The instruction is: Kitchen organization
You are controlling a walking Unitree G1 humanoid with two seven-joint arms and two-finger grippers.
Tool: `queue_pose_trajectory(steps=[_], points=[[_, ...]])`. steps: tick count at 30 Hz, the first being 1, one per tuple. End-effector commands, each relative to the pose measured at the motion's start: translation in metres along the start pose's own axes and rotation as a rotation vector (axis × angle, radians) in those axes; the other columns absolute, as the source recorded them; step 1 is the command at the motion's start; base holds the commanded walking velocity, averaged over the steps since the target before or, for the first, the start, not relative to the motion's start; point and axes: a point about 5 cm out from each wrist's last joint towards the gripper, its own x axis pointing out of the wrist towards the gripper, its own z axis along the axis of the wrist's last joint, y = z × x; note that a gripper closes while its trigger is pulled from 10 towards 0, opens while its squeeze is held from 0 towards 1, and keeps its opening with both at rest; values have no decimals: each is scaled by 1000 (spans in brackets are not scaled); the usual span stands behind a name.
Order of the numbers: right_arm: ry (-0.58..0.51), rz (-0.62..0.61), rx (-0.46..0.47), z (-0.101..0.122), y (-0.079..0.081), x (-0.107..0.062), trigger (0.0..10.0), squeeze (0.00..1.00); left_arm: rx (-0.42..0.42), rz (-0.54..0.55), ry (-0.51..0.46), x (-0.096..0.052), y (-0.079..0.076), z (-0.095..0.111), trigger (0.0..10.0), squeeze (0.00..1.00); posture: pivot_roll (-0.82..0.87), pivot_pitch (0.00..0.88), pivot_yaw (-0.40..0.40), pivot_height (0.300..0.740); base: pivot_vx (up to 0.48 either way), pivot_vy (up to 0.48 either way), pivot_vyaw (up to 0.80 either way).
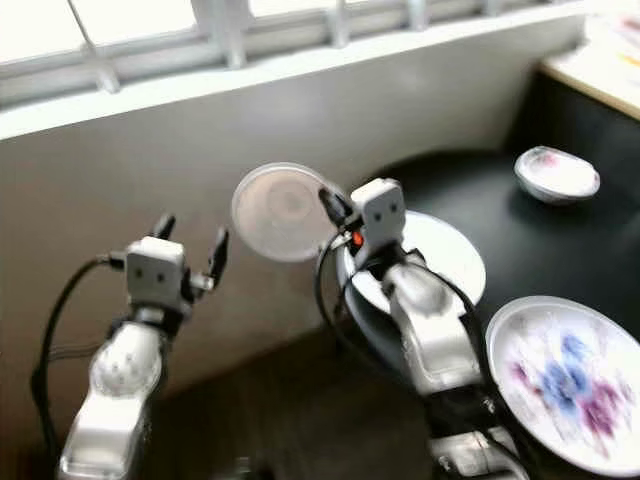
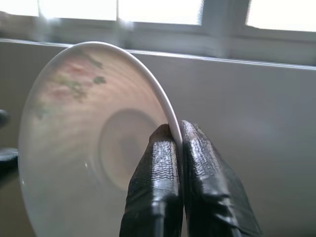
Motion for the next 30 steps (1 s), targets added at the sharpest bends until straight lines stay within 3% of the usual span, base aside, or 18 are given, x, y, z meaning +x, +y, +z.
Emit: queue_pose_trajectory(steps=[1, 6, 15, 30], points=[[-19, -12, -37, 6, -6, -2, 0, 0, -10, -15, -14, 1, -5, 4, 10000, 0, 7, 0, -33, 740, 0, 0, 800], [-17, -18, -39, 6, -5, -3, 0, 0, -12, -18, -8, 0, -6, 3, 10000, 0, 7, 0, -32, 740, 0, 0, 800], [-13, -24, -34, 4, -4, -2, 0, 0, -13, -23, -9, 0, -7, 3, 10000, 0, 8, 0, -31, 740, 0, 479, 800], [-15, -37, -45, 6, -6, 0, 0, 0, -8, -17, -45, 1, -5, 8, 10000, 0, 11, 2, -34, 740, 0, 0, 800]])
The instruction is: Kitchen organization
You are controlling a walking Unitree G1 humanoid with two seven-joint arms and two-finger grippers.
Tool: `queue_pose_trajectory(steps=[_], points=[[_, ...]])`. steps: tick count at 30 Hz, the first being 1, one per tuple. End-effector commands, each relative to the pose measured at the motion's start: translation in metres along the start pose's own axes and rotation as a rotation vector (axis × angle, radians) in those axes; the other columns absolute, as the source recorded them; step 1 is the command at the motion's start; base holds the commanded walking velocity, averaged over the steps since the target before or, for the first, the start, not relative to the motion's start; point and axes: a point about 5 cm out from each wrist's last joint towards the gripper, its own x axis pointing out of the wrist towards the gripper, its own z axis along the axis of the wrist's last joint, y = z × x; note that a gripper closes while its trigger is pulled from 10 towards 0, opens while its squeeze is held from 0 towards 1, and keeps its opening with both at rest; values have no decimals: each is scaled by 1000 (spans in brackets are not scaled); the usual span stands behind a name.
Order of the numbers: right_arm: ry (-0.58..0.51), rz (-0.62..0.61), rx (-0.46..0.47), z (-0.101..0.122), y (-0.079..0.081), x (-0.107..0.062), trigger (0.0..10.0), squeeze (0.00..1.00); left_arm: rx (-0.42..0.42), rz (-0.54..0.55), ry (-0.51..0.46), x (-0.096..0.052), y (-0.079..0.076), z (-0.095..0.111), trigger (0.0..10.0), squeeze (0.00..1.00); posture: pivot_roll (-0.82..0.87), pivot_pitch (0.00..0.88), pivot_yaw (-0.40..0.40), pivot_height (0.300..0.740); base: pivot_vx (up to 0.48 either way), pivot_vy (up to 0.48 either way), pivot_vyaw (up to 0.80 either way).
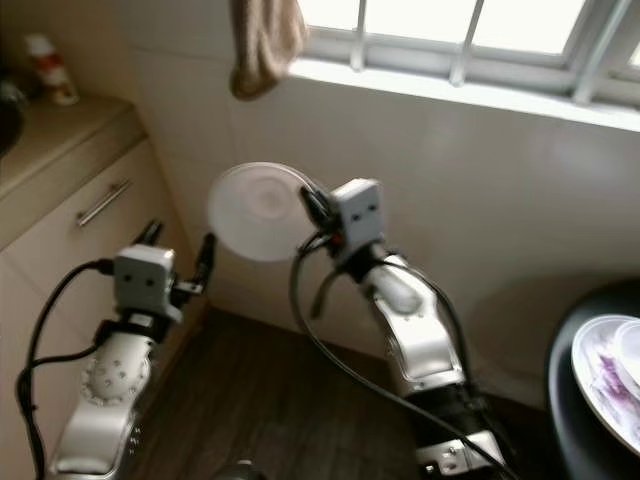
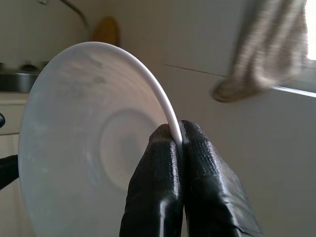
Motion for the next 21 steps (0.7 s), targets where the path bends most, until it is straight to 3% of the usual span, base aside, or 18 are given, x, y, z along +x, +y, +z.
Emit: queue_pose_trajectory(steps=[1, 12, 21], points=[[0, -24, -23, 1, -8, -3, 0, 0, -6, -19, -29, 2, -7, 6, 10000, 0, 11, 2, -34, 740, 0, 0, 800], [-3, -32, -41, 2, -9, 0, 0, 0, -11, -11, -37, 2, -4, 7, 10000, 0, 12, 5, -33, 740, 0, 0, 800], [-23, -11, -78, 6, -5, 7, 0, 0, -12, 6, -53, 3, -2, 10, 10000, 0, 17, 5, -33, 740, 282, 0, 800]])
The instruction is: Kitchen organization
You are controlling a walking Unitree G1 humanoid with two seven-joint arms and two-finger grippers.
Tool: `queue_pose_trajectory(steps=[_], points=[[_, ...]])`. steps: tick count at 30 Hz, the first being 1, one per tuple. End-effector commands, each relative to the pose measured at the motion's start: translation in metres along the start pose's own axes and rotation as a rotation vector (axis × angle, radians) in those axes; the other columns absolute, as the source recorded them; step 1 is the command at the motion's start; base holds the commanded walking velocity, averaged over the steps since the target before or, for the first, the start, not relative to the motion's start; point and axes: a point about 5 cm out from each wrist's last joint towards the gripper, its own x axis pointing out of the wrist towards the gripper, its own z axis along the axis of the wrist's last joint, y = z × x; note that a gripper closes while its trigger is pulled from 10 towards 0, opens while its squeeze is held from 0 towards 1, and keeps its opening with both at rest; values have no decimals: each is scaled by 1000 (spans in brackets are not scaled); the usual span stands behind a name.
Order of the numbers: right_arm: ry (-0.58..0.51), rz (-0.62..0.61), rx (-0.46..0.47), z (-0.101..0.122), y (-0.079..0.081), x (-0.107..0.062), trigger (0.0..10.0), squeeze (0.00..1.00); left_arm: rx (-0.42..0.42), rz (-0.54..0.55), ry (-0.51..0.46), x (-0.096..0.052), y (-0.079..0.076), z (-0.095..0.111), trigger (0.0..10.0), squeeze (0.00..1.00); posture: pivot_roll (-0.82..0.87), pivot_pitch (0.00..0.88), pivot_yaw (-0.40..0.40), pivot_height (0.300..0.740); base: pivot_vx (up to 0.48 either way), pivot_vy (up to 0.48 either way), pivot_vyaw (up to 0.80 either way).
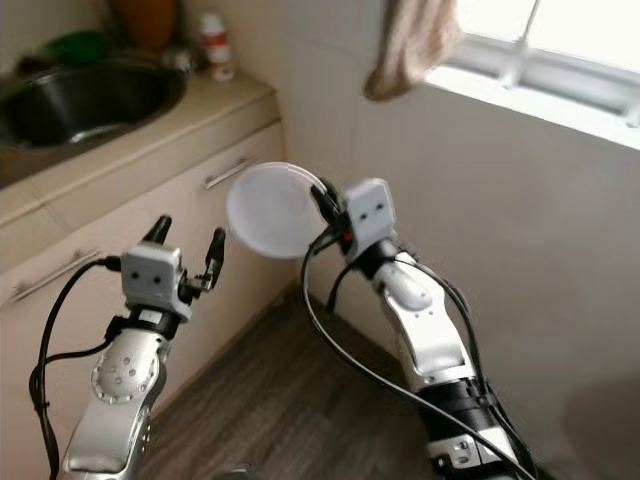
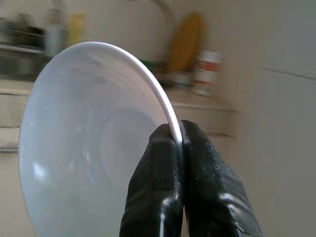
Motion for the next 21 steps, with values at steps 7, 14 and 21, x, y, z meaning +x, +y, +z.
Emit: queue_pose_trajectory(steps=[7, 14, 21], points=[[-70, 13, -63, 14, 1, 13, 0, 0, -1, 18, -35, 3, 2, 7, 10000, 0, 17, 5, -31, 740, 280, 0, 800], [-113, 18, -123, 23, 0, 23, 0, 0, -1, 30, -40, 4, 3, 7, 10000, 0, 21, 3, -35, 740, 268, 0, 800], [-130, 19, -140, 25, -1, 27, 0, 0, -3, 32, -44, 5, 2, 8, 10000, 0, 26, 3, -35, 740, 260, 0, 800]])
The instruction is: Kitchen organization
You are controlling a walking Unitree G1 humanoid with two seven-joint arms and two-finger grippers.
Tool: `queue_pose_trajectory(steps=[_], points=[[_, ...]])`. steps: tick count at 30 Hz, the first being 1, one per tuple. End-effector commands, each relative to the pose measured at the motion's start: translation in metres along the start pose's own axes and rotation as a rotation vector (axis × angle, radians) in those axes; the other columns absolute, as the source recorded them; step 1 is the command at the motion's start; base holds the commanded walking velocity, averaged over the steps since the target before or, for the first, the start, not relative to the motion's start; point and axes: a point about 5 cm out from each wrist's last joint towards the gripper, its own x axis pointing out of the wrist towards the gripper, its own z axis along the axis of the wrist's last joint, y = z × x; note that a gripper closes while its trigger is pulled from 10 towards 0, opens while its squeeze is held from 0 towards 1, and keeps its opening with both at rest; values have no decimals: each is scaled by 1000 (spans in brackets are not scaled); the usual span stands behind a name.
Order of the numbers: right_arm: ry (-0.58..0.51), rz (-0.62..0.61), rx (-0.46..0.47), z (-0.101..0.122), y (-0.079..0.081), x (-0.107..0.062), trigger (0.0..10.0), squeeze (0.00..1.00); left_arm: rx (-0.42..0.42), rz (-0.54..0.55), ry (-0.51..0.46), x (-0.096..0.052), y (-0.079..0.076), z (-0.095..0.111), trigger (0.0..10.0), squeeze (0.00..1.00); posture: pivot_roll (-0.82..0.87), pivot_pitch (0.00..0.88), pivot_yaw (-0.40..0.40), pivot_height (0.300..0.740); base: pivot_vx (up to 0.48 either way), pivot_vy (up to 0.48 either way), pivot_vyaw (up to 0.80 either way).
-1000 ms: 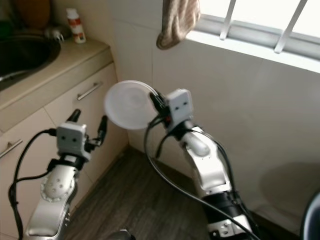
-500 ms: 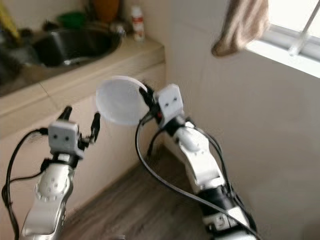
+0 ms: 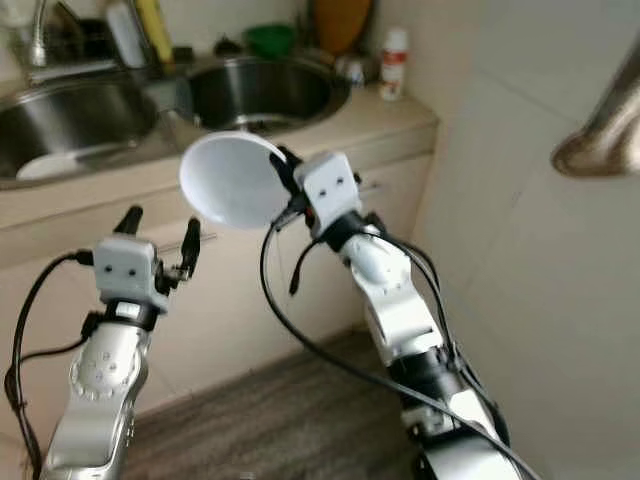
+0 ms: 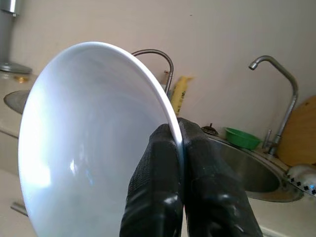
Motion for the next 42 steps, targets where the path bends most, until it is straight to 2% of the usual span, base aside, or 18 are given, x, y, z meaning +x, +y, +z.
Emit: queue_pose_trajectory(steps=[1, 8, 11, 12, 14, 20, 30, 31, 33, 34, 35, 36, 37, 38, 42], points=[[-28, -9, -31, 6, -4, 4, 0, 0, 5, -16, -16, 1, -3, 3, 10000, 0, 26, 3, -35, 740, 251, 0, 800], [-41, -27, -30, 8, -6, 8, 0, 0, 5, -20, -15, 1, -3, 3, 10000, 0, 28, 0, -34, 740, 104, 0, 800], [-49, -92, 17, 9, -14, 10, 0, 0, 5, -20, -14, 1, -3, 2, 10000, 0, 30, 0, -33, 740, 0, 0, 0], [-50, -103, 7, 10, -16, 11, 1647, 0, 5, -20, -14, 1, -3, 2, 10000, 0, 30, 0, -33, 740, 0, 0, 0], [-64, -137, -4, 12, -22, 12, 0, 0, 5, -22, -14, 1, -4, 2, 10000, 0, 30, 0, -32, 740, 0, 0, 0], [-85, -169, 1, 16, -27, 14, 0, 0, 5, -25, -14, 1, -4, 1, 10000, 0, 31, 0, -31, 740, 0, 0, 0], [-106, -168, -3, 18, -24, 17, 0, 0, 4, -31, -15, 1, -5, 1, 10000, 0, 33, 0, -29, 740, 74, 0, 0], [-106, -167, -4, 18, -24, 17, 1255, 0, 3, -31, -15, 1, -5, 1, 10000, 0, 33, 0, -30, 740, 281, 0, 0], [-106, -167, -5, 18, -24, 17, 1176, 0, 2, -31, -16, 1, -5, 1, 10000, 0, 33, 0, -29, 740, 281, 0, 0], [-105, -166, -5, 18, -24, 17, 1725, 0, 2, -31, -16, 1, -5, 1, 10000, 0, 33, 0, -30, 740, 281, 0, 0], [-97, -158, -17, 17, -23, 17, 3804, 0, 1, -31, -17, 1, -5, 2, 10000, 0, 33, 0, -30, 740, 285, 0, 0], [-84, -146, -39, 16, -22, 18, 5137, 0, 0, -31, -17, 1, -5, 2, 10000, 0, 31, 0, -30, 740, 285, 0, 0], [-84, -146, -39, 16, -22, 18, 5137, 0, 0, -31, -17, 1, -5, 2, 10000, 0, 31, 0, -30, 740, 285, 0, 0], [-75, -131, -52, 15, -20, 18, 10000, 0, 0, -31, -18, 2, -5, 2, 10000, 0, 31, 0, -30, 740, 289, 0, 575], [-61, -105, -108, 14, -16, 19, 10000, 0, -4, -32, -20, 3, -6, 3, 10000, 0, 31, 0, -31, 740, 299, 0, 744]])
